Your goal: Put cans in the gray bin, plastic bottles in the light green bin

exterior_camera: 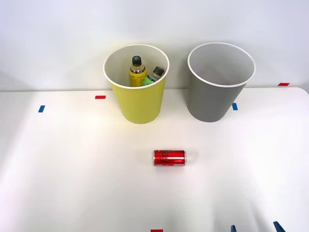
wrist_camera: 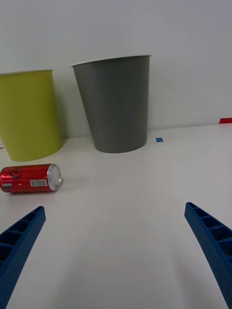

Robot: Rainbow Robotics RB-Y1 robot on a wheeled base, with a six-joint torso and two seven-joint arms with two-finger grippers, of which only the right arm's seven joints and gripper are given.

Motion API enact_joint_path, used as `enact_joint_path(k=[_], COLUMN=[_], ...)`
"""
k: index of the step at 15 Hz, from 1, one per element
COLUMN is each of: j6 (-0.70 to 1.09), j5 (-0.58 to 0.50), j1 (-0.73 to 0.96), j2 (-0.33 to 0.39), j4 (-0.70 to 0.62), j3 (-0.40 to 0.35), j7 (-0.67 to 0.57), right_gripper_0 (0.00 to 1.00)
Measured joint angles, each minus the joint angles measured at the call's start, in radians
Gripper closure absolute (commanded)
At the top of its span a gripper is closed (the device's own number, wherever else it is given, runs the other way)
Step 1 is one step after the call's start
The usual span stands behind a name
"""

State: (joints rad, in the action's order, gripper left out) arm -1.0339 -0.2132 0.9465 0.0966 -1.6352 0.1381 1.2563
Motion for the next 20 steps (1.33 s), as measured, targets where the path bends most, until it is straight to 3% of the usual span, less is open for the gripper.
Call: enact_joint_path(k=[7,11,16,20], j6=[0.010,0.021,0.292,0.636], j5=[0.002,-0.024,-0.121,-0.117], j1=[-0.013,-0.030,-0.034,-0.069], j2=[0.001,0.048,0.224,0.422], j4=[0.025,-0.016,-0.257,-0.458], j3=[-0.003,-0.029,-0.026,0.047], j7=[0.000,0.023,0.017,0.008], right_gripper_0=[0.00,0.00,0.00,0.00])
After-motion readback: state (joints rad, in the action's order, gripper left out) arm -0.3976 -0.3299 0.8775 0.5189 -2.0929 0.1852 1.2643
